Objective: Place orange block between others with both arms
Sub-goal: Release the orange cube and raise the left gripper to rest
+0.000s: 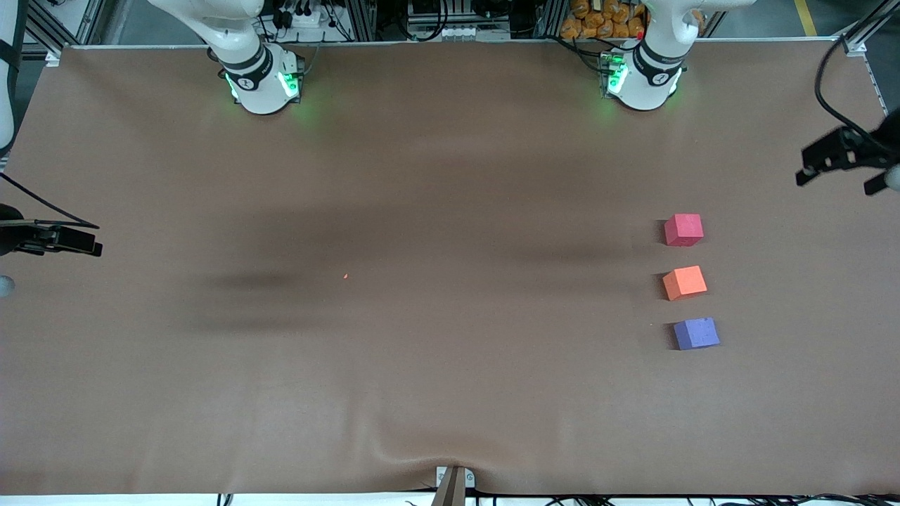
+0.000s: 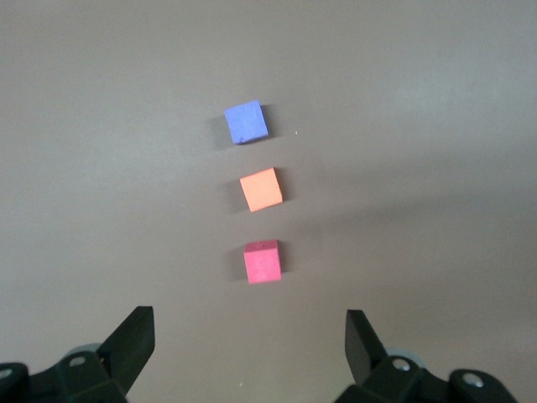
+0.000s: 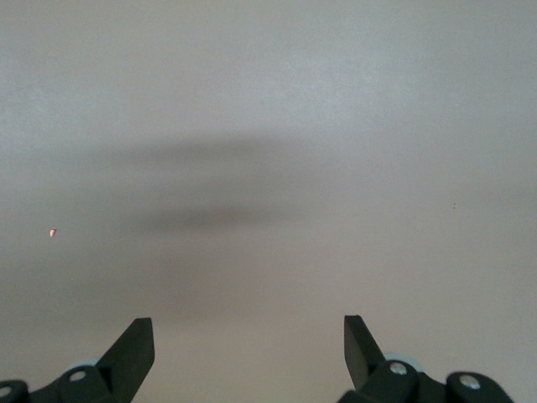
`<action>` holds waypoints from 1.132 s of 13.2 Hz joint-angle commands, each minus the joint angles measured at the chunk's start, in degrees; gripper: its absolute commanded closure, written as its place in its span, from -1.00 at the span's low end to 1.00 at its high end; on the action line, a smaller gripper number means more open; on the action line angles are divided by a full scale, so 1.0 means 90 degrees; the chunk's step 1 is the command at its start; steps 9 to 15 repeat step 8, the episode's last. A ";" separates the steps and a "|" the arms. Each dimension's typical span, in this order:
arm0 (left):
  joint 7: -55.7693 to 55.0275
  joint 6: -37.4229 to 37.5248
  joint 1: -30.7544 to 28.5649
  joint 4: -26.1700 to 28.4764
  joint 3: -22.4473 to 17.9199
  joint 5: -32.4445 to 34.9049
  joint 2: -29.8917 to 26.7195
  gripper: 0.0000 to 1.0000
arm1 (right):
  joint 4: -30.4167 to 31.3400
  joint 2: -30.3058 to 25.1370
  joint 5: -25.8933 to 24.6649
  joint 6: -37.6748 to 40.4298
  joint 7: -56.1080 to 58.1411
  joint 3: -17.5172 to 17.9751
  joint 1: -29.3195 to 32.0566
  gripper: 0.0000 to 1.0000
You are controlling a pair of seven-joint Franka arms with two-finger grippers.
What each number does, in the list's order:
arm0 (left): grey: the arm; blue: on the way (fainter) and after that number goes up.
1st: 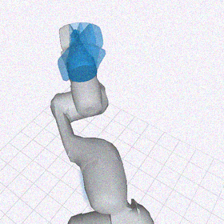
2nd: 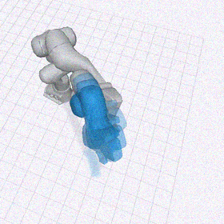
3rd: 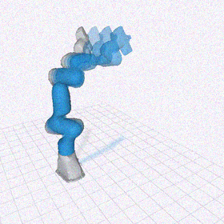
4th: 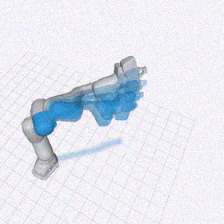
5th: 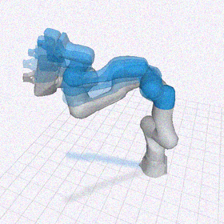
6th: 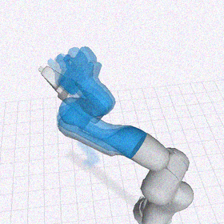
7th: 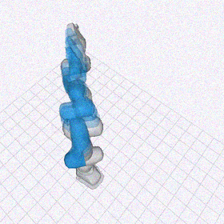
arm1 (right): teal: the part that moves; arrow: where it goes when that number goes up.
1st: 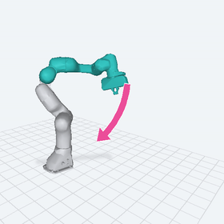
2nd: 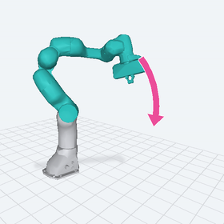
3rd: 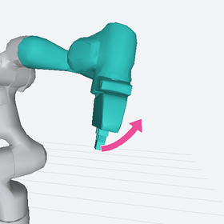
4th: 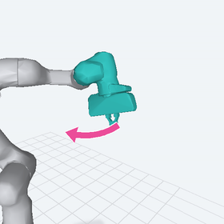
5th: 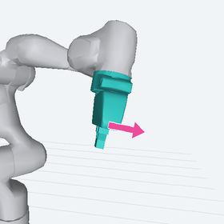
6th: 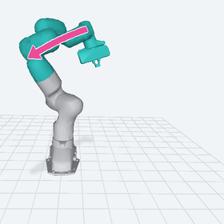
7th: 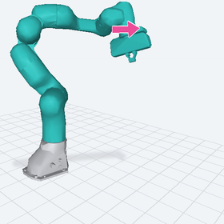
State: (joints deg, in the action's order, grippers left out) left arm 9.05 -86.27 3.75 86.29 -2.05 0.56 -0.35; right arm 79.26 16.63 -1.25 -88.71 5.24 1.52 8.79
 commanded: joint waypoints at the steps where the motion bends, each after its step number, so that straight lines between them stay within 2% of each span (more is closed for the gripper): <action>1: -0.0019 0.0278 -0.0124 -0.0026 0.0178 0.0211 -0.0088 -1.00 | 0.0002 -0.0060 -0.0017 0.0062 0.0063 0.0065 0.0078 -1.00; 5: -0.0077 0.0347 -0.0115 -0.0056 0.0286 0.0123 -0.0078 -1.00 | 0.0012 -0.0050 -0.0017 0.0062 0.0063 0.0065 0.0058 -1.00; 7: -0.0485 0.0347 -0.0134 -0.0046 0.0451 0.0114 -0.0059 -1.00 | 0.0002 -0.0050 -0.0017 0.0062 0.0063 0.0065 0.0068 -1.00; 15: -0.0565 0.0337 -0.0144 -0.0056 0.0452 0.0123 -0.0030 -1.00 | 0.0012 -0.0050 -0.0017 0.0062 0.0072 0.0065 0.0068 -1.00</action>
